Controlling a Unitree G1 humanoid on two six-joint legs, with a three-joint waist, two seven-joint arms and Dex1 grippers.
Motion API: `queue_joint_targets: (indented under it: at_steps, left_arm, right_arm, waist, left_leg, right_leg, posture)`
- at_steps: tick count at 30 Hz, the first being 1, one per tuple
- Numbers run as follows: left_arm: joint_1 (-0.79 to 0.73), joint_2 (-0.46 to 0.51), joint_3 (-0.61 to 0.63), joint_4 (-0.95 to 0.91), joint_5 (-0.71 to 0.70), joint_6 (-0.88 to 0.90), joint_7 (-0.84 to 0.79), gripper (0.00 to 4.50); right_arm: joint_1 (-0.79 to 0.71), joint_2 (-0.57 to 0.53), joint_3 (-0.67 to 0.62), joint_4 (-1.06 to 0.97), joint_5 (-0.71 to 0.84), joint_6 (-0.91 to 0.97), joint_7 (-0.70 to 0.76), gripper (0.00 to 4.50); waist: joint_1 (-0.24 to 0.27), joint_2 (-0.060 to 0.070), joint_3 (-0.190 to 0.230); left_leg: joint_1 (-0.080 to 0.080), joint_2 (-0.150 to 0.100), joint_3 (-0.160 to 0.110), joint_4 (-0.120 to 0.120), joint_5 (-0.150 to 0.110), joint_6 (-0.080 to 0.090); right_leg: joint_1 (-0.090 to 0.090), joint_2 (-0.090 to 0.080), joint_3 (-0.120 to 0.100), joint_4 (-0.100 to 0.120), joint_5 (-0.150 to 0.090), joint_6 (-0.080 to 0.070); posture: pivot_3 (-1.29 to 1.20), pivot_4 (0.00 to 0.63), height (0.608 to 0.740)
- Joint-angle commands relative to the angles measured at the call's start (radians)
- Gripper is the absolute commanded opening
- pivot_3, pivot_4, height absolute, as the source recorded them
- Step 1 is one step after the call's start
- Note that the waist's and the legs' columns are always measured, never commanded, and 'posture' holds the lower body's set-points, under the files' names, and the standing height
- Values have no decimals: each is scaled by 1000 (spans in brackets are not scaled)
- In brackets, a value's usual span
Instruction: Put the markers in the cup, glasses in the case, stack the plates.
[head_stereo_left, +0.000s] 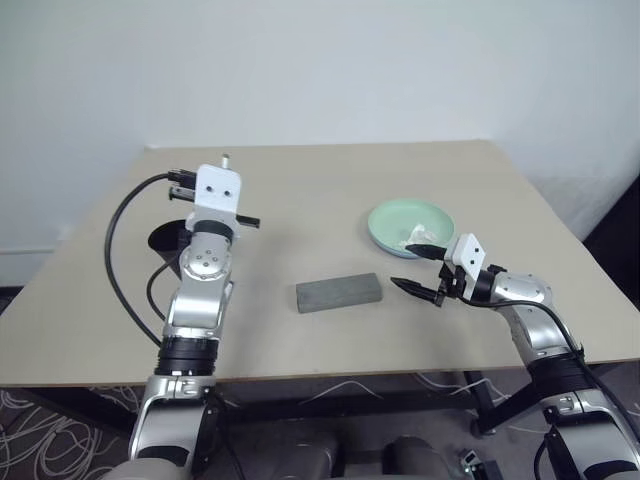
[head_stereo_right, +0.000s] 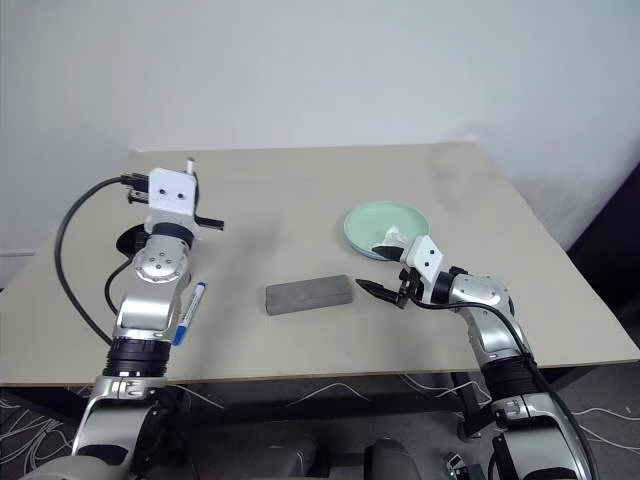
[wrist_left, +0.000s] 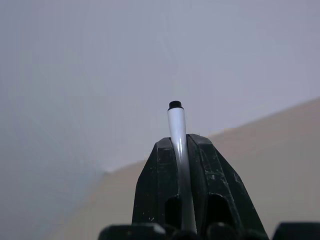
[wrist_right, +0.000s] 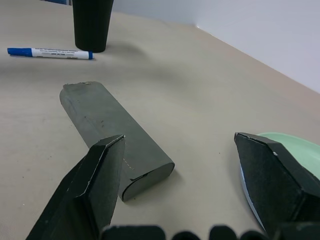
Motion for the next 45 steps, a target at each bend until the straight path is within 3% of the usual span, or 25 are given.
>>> queue_joint_targets:
  at_steps: [1, 10, 18, 25, 29, 33, 39, 45]
  left_arm:
    - [-42, 45, 46, 67, 22, -114, 55, 49]
    - [-57, 78, 42, 251, 42, -247, 109, 49]
    - [-54, 70, 37, 266, 43, -249, 119, 2677]
    - [-58, 36, 25, 157, -12, -183, 30, 2677]
    - [-47, -10, 12, 19, -122, -53, -123, 2677]
    - [-1, -32, -3, -195, -216, 237, -222, 2677]
    - [124, -52, -32, -501, -242, 704, -209, 2677]
    - [150, -86, 15, -584, -211, 1014, -119, 2677]
  right_arm:
    - [-20, -11, -23, -46, 8, -5, -7, 3789]
    - [-16, -11, -26, -39, 8, -12, -8, 3789]
    - [-11, -13, -28, -29, 8, -22, -6, 3789]
    - [-15, -9, -25, -17, 6, -32, -4, 3789]
    - [-16, -8, -24, -10, 5, -37, -2, 3789]
    - [-23, -8, -23, 6, 3, -46, 0, 3789]
    - [-33, -7, -23, 29, -2, -58, 4, 3789]
    - [-45, 1, -14, 42, -7, -60, 6, 3789]
  waist:
    - [0, 0, 0]
    - [4, 0, 0]
    - [4, -1, 0]
    - [4, -1, 0]
    - [2, -1, 0]
    - [-4, -1, 0]
    - [-14, 0, 0]
    - [-9, -1, 0]
  left_leg:
    - [0, 0, 0, 0, 0, 0]
    - [0, 0, 0, 0, 0, 0]
    - [0, 0, 0, 0, 0, 0]
    - [0, 0, 0, 0, 0, 0]
    - [-1, 0, 0, 0, 0, 0]
    - [-1, 0, 0, 0, 0, 0]
    - [0, 0, 0, -1, 0, 0]
    - [1, 0, -1, 0, 0, 0]
  right_leg:
    - [0, 0, 0, 0, 0, 0]
    - [0, 0, -1, 0, 0, 0]
    - [0, 0, -1, 0, 0, 0]
    - [0, 0, -1, 0, 0, 0]
    - [0, -1, -1, 0, 0, 0]
    - [0, 0, -1, 0, 0, 0]
    - [0, 1, 0, 0, 0, 0]
    - [1, 1, 0, 1, 0, 0]
  posture:
    - [0, 0, 736]
    - [0, 0, 736]
    - [0, 0, 736]
    - [0, 0, 736]
    - [0, 0, 736]
    - [0, 0, 736]
    - [0, 0, 736]
    - [0, 0, 736]
